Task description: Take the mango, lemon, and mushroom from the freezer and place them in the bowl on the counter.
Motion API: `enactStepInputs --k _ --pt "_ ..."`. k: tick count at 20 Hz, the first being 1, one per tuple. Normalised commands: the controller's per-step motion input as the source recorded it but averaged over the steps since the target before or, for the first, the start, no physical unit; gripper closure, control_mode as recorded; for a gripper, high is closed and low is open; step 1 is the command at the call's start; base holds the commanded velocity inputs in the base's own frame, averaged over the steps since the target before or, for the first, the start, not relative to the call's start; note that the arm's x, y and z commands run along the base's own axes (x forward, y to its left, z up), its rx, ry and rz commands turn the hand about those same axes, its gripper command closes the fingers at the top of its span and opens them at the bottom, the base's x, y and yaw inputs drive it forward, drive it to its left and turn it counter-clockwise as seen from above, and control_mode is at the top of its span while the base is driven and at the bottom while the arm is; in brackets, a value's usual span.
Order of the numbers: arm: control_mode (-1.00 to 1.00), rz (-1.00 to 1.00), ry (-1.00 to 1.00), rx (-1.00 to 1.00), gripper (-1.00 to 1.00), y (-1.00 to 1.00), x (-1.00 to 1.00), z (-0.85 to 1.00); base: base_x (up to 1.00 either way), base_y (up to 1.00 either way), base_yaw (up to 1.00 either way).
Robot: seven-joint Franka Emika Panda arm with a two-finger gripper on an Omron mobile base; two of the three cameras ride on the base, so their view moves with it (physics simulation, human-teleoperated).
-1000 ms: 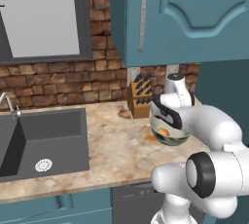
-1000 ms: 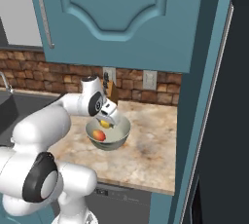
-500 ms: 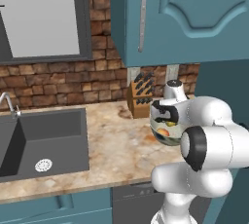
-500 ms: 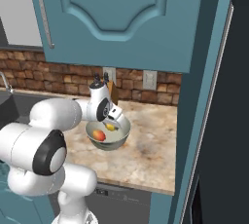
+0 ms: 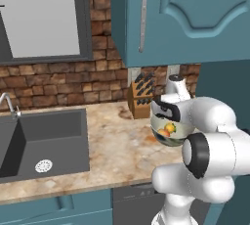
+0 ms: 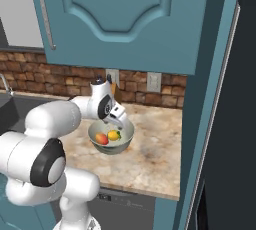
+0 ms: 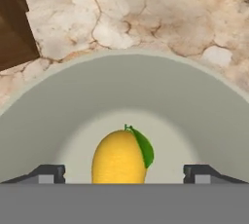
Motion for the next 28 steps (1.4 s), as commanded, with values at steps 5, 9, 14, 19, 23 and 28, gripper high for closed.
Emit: enactStepInputs --k 5,9,14,19,23,28 --pt "-1.00 -0.01 0.00 0.12 -1.00 0.28 -0.98 0.75 0.00 0.00 0.00" --pt "-1.00 -0.01 0.00 0.11 -1.00 0.57 -1.00 0.50 0.00 0.00 0.00" --pt "-1.00 -0.07 -0.14 0.00 -1.00 0.43 -1.00 0.01 0.00 0.00 0.00" --pt "-1.00 -0.14 -0.23 0.00 -1.00 0.67 -1.00 -0.01 0.00 0.00 0.00" --pt "1.00 -0.04 -0.07 0.00 -1.00 0.18 -0.25 -0.02 -0.75 0.55 -0.14" --pt "1.00 0.00 0.00 0.00 -1.00 0.00 0.00 0.00 -1.00 0.58 -0.46"
